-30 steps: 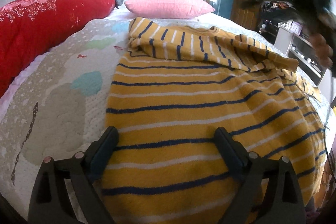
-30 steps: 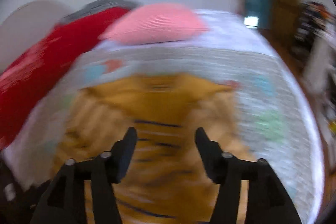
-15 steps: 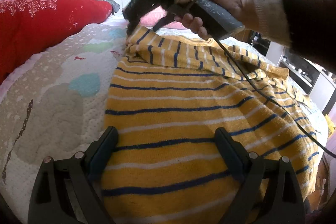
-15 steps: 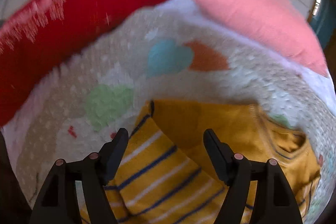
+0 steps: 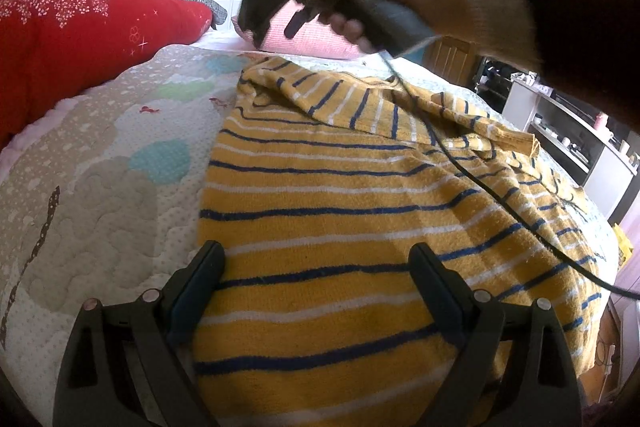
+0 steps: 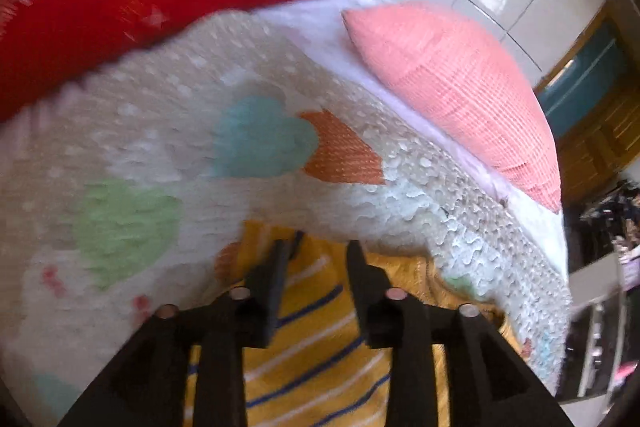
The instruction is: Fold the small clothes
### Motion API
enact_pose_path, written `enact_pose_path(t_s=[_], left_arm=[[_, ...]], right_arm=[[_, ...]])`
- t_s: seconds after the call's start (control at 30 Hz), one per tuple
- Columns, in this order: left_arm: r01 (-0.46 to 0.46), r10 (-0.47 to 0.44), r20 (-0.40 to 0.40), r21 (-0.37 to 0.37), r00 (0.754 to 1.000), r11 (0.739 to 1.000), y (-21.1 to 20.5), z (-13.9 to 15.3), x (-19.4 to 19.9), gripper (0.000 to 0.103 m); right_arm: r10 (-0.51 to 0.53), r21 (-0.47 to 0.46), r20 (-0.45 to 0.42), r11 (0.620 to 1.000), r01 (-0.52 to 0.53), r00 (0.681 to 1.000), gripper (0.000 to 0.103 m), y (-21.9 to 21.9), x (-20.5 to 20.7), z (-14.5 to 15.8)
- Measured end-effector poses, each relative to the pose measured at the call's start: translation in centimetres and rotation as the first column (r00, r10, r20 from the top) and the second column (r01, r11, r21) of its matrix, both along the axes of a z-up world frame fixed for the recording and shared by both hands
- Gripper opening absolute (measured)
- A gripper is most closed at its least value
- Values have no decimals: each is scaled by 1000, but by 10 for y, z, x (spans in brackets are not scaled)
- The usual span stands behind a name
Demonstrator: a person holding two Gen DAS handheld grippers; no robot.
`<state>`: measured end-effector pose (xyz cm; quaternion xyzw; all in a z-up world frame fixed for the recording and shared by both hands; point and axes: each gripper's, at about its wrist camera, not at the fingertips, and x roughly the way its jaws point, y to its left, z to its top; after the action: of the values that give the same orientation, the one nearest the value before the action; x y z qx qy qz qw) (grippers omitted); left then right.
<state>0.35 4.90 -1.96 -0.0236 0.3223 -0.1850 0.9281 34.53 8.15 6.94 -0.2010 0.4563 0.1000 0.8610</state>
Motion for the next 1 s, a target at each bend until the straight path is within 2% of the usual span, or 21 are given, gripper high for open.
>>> enact_pose_path(t_s=[0.03,0.1,0.17,0.23,0.27,0.3,0.37,0.4,0.43,0.53,0.6,0.67,0.73,0.83,0.9,1.0], left_arm=[[-1,1,0,1,1000,1000,0,0,0,92],[-3,3,-1,4,1000,1000,0,0,1,92],[-6,6,-4,12,1000,1000,0,0,2,92],[-7,7,-7,21,1000,1000,-1,-1,3,92],[-4,4,-6,22,1000,1000,-2,-1,3,92],[-5,5,-7,27,1000,1000,-2,-1,3,92],[-6,6,-10,36,1000,999,-3,-1,3,92],[-6,7,-11,39,1000,999,-3,-1,3,92],[-7,7,-11,42,1000,999,-4,-1,2,92],[-8,9,-14,54,1000,999,-5,-1,3,92],[-10,11,-15,64,1000,998,-7,-1,2,92],[-13,14,-16,76,1000,997,-8,-1,3,92],[-16,17,-17,86,1000,996,-10,-1,2,92],[-20,22,-18,96,1000,995,-10,-2,5,92],[-22,24,-20,103,1000,994,-11,-2,6,93],[-24,27,-26,124,999,992,-13,-2,6,93]], right_arm=[[21,25,-1,999,-21,1000,55,6,-8,3],[81,85,-38,993,-77,996,55,8,-34,5],[103,102,-89,990,-94,991,55,14,-51,-6],[85,124,-166,990,-65,983,55,14,-59,-26],[81,168,-215,985,-45,973,55,13,-61,-35],[93,250,-280,968,-21,956,56,11,-65,-44],[125,402,-338,915,22,933,57,5,-79,-46],[153,490,-339,871,36,928,57,-3,-93,-39],[160,528,-333,848,43,929,57,-10,-101,-34],[116,576,-269,815,63,956,57,-53,-142,-7],[22,560,-209,822,101,978,57,-107,-173,13],[-83,532,-163,832,158,983,59,-160,-195,25],[-229,477,-115,841,256,967,67,-222,-225,31],[-363,438,-101,820,369,926,67,-291,-264,26],[-379,452,-103,805,383,919,67,-307,-279,21],[-326,478,-65,819,316,943,69,-297,-289,15]])
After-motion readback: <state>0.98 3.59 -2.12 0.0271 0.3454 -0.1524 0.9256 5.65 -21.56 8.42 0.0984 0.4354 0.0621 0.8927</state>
